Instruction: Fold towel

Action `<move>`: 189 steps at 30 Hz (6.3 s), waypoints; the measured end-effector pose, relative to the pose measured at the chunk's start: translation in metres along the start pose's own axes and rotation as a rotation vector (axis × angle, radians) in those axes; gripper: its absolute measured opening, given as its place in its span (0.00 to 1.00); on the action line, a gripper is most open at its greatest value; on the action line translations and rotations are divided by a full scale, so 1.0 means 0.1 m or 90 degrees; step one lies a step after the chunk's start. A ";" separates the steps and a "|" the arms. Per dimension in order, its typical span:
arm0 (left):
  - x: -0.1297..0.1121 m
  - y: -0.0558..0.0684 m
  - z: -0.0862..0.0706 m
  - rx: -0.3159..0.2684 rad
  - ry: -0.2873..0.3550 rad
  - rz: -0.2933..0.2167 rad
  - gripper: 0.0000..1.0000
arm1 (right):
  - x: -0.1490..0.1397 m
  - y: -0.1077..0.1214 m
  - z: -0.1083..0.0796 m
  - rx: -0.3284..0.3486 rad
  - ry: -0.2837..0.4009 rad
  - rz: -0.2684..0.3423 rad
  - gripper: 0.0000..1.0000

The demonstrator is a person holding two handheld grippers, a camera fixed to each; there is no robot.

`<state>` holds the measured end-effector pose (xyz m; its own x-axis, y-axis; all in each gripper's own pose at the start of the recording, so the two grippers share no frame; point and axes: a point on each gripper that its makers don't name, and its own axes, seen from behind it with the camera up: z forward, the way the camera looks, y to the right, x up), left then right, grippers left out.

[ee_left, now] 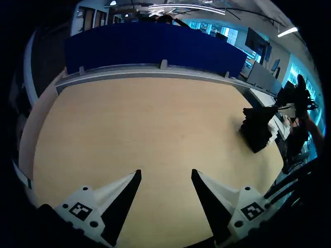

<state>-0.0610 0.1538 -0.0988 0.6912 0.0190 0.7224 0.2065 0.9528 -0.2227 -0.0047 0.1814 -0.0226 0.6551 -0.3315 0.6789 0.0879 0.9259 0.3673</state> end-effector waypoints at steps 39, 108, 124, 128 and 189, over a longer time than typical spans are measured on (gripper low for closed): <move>-0.03 0.04 -0.02 0.006 -0.017 0.019 0.90 | -1.48 0.22 0.47 -0.105 -0.104 0.183 0.10; -0.20 -0.29 -0.22 0.061 -0.006 -0.017 0.89 | -0.38 0.12 1.14 -0.064 -0.004 0.131 0.94; -0.10 -0.38 -0.24 0.066 0.015 -0.019 0.90 | -0.01 0.02 0.81 -0.075 0.069 0.148 0.93; -0.07 -0.39 -0.24 0.061 0.022 -0.023 0.89 | 0.07 -0.05 0.65 -0.081 0.087 0.148 0.94; 0.95 -1.23 0.25 0.180 0.481 0.074 0.89 | 1.27 -1.79 0.06 -0.170 0.447 0.144 0.97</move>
<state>-0.0379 0.0455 0.0135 0.9989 0.0086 0.0455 -0.0076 0.9997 -0.0219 0.0586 -0.0273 0.0016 0.9918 -0.0203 0.1260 0.0151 0.9990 0.0420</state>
